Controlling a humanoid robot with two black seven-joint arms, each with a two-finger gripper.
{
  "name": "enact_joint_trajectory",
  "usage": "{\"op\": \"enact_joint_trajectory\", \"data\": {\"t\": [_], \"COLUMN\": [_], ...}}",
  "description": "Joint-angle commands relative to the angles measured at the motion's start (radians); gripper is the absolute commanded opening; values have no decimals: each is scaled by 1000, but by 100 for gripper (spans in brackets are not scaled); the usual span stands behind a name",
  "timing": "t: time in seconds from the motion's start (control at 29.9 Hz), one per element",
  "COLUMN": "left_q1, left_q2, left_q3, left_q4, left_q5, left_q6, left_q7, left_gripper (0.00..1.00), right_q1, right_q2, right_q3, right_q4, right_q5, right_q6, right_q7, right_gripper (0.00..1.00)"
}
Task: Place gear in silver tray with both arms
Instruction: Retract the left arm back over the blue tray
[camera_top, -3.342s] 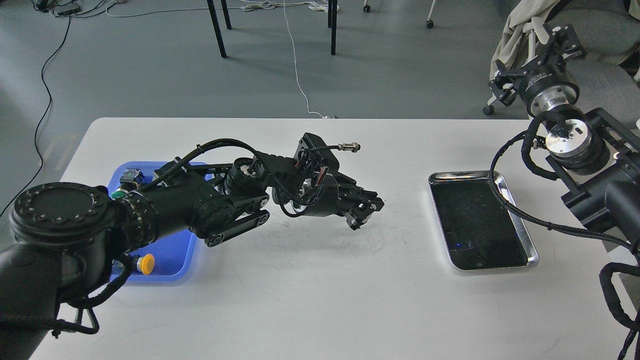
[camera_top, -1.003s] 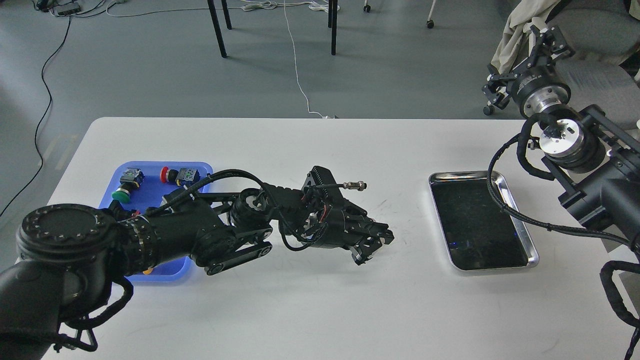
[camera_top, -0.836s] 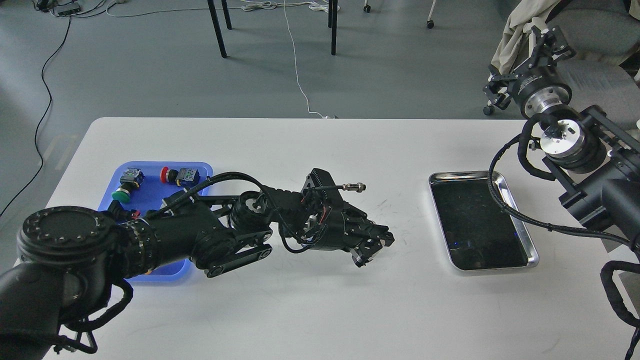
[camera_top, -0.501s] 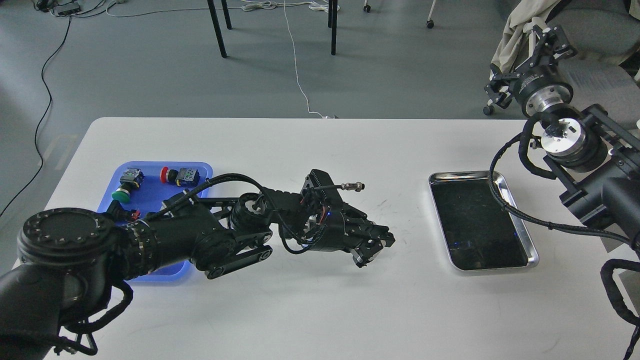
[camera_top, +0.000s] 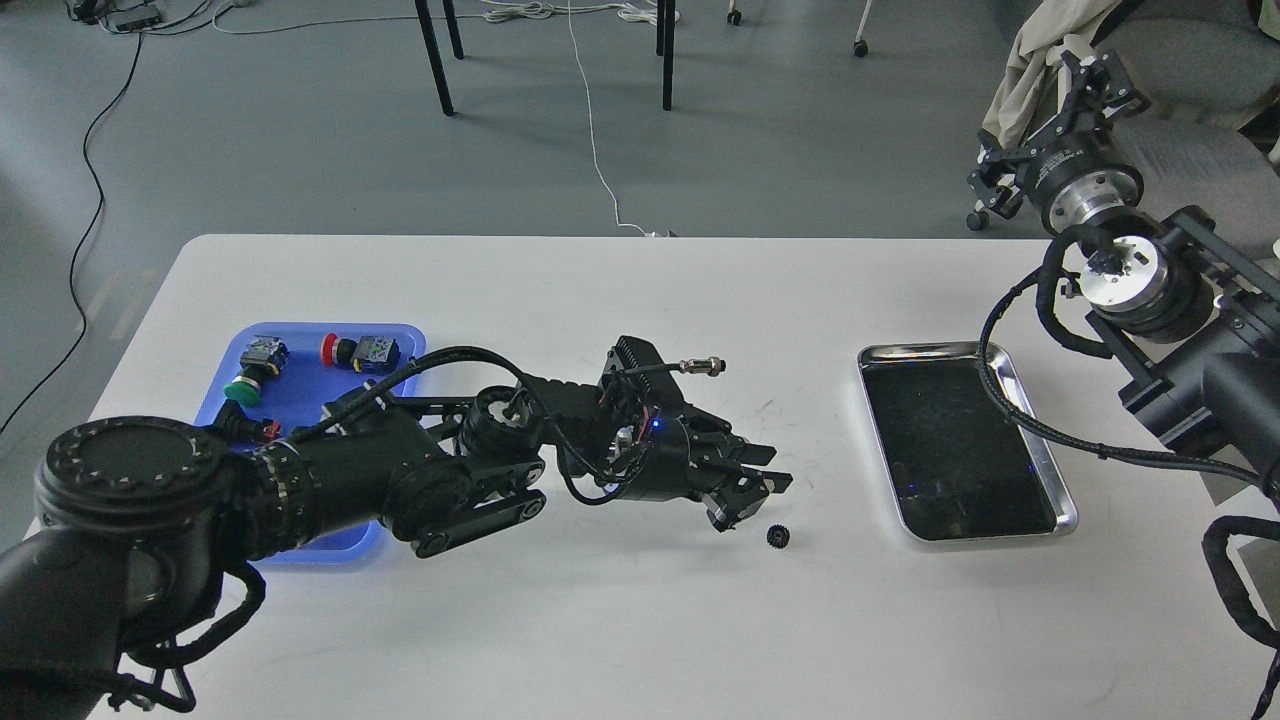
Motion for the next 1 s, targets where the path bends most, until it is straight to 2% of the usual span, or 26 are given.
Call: {"op": "enact_joint_trajectory", "data": {"t": [0.0, 0.17, 0.23, 0.33, 0.47, 0.57, 0.7, 0.97], "left_q1": [-15, -67, -90, -115, -118, -116, -118, -110], "left_q2": [0, 0, 0, 0, 0, 0, 0, 89], "left_q3": [-11, -101, -104, -103, -103, -103, -109, -113], "left_q4": [14, 111, 137, 149, 180, 200, 235, 315], "left_q5": [-75, -143, -187, -292, -387, -457, -598, -726], "left_q6": [-3, -8, -8, -8, -6, -6, -3, -20], "left_q7": [0, 0, 0, 0, 0, 0, 0, 0], "left_gripper": [42, 55, 59, 79, 80, 81, 94, 96], "right_q1": [6, 11, 21, 37, 40, 63, 106, 199], "right_q2": [-2, -41, -60, -72, -143, -152, -183, -244], "right_q3": [-31, -128, -148, -156, -217, -293, -410, -556], "right_q4": [-7, 13, 19, 45, 135, 165, 197, 289], "right_q5": [0, 3, 5, 0, 0, -3, -20, -354], "right_q6": [-14, -14, -14, -11, -11, -8, 7, 6], "right_q7": [-3, -42, -42, -45, -43, -42, -34, -29], "right_gripper": [99, 99, 99, 99, 99, 99, 99, 99]}}
